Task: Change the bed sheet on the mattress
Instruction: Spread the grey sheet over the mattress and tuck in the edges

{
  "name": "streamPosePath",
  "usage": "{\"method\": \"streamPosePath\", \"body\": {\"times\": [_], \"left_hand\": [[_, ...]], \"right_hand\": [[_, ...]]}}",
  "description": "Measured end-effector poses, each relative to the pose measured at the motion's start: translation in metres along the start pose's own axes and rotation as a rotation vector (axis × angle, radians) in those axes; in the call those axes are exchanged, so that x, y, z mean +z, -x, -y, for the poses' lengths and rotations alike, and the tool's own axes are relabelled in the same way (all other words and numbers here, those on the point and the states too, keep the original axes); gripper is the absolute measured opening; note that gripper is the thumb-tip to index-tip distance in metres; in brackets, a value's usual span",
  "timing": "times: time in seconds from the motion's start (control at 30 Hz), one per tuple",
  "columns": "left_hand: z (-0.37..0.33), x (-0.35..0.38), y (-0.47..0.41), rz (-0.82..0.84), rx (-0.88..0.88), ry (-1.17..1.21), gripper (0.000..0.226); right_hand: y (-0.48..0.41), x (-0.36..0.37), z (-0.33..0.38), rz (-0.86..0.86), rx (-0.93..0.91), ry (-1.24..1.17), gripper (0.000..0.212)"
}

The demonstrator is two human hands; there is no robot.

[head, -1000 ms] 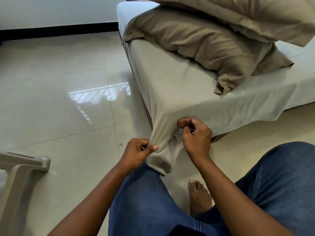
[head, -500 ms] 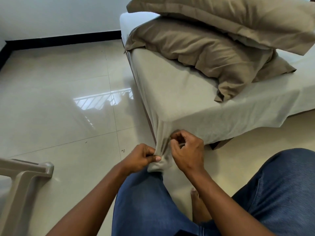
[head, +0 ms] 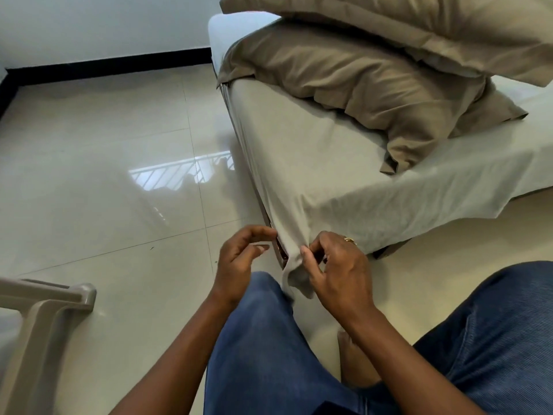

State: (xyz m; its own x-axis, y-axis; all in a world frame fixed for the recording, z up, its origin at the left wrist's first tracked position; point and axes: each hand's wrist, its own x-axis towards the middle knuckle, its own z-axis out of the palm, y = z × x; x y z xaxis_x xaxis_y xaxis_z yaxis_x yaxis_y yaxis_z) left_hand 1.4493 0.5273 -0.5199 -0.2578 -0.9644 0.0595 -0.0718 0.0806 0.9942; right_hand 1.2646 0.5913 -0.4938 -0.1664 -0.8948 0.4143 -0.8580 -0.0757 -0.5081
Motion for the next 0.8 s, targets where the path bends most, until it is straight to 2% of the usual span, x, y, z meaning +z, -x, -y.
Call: {"method": "streamPosePath", "body": {"times": [0.1,0.2,0.3,0.37,0.43,0.47,0.5,0.53,0.57,0.63,0.7,0.73,0.8], "left_hand": [[-0.002,0.039,-0.007,0.132,-0.193,0.050,0.022],[-0.002,0.071,-0.009,0.174,-0.479,0.216,0.039],[0.015,0.088,-0.011,0.163,-0.688,0.468,0.036],[0.025,0.097,-0.012,0.125,-0.679,0.536,0.033],[0.034,0.104,-0.016,0.153,-0.646,0.541,0.034],[0.038,0.099,-0.020,0.185,-0.646,0.540,0.028],[0.035,0.092,-0.021,0.223,-0.572,0.392,0.029],[0.036,0.086,-0.023,0.169,-0.495,0.245,0.038],[0.036,0.079,-0.029,0.152,-0.446,0.204,0.039],[0.031,0.069,-0.029,0.245,-0.471,0.273,0.027],[0.030,0.067,-0.027,0.430,-0.689,0.363,0.024],[0.025,0.064,-0.024,0.465,-0.719,0.300,0.020],[0.014,0.054,-0.014,0.458,-0.553,-0.134,0.020]], "right_hand": [[-0.001,0.001,0.003,0.042,-0.102,0.006,0.022],[-0.001,0.006,0.005,0.065,-0.178,0.063,0.019],[-0.005,0.018,0.002,0.089,-0.213,0.119,0.018],[-0.010,0.030,0.003,0.067,-0.186,0.161,0.021],[-0.014,0.042,0.001,0.055,-0.128,0.173,0.019],[-0.017,0.046,0.000,0.076,-0.112,0.165,0.016],[-0.019,0.048,-0.003,0.099,-0.098,0.149,0.014],[-0.020,0.049,-0.005,0.123,-0.082,0.127,0.014],[-0.022,0.048,-0.007,0.142,-0.074,0.108,0.016],[-0.019,0.047,-0.010,0.183,-0.084,0.082,0.021],[-0.014,0.044,-0.011,0.234,-0.080,0.050,0.030],[-0.010,0.044,-0.011,0.270,-0.074,0.040,0.035],[-0.005,0.045,-0.012,0.376,-0.083,0.085,0.049]]}}
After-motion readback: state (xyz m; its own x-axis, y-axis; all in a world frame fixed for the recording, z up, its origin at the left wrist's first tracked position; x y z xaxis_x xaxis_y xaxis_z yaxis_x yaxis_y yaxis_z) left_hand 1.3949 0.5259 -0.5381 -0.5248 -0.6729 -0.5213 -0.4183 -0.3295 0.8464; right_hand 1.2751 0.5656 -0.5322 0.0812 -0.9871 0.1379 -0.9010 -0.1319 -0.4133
